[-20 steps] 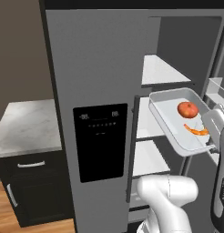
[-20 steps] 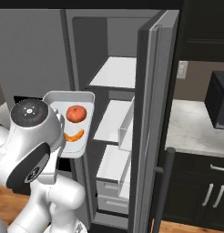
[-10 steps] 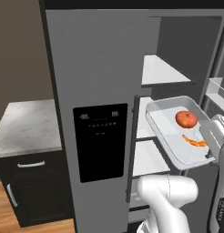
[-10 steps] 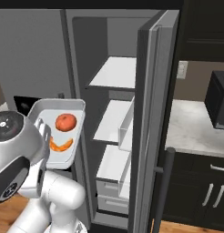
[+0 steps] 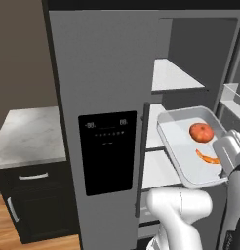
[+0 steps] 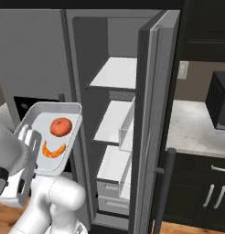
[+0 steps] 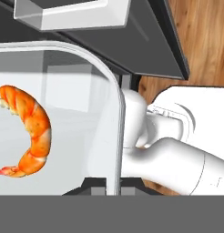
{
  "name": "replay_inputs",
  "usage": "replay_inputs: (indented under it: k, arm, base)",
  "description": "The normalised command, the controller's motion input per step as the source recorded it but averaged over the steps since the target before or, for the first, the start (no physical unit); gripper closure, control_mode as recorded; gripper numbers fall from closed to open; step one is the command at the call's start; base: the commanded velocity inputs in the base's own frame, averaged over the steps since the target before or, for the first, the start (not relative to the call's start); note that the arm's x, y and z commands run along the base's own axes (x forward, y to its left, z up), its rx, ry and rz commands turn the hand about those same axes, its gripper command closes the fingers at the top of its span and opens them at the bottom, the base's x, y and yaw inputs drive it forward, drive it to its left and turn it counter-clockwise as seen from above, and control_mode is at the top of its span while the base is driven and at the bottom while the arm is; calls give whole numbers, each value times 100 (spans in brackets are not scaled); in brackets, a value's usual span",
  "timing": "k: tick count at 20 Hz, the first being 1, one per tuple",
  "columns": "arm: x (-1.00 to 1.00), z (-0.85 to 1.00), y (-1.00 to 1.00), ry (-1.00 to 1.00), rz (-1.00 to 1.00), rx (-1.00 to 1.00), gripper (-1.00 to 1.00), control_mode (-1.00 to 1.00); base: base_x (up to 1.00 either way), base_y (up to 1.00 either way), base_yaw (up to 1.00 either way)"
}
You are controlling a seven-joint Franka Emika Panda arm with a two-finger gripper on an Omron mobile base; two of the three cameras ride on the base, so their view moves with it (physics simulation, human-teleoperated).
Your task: Place the tupperware containing the shrimp and squash meal in the microwave. Close the microwave door and press the start button to reheat the meal.
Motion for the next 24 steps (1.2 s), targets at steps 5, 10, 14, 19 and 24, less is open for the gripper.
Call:
replay_inputs:
  k: [5, 10, 14, 19, 24]
  arm:
    - [28, 7, -15, 0, -5, 2, 100, -100]
    - [10, 0, -18, 0, 0, 2, 100, -100]
    - [0, 0, -1, 0, 0, 0, 100, -100]
    - [0, 0, 0, 0, 0, 0, 100, -100]
    - [0, 0, 0, 0, 0, 0, 100, -100]
  base:
    - [0, 0, 0]
    - [0, 0, 0]
    - [0, 0, 0]
    - [0, 0, 0]
    - [0, 0, 0]
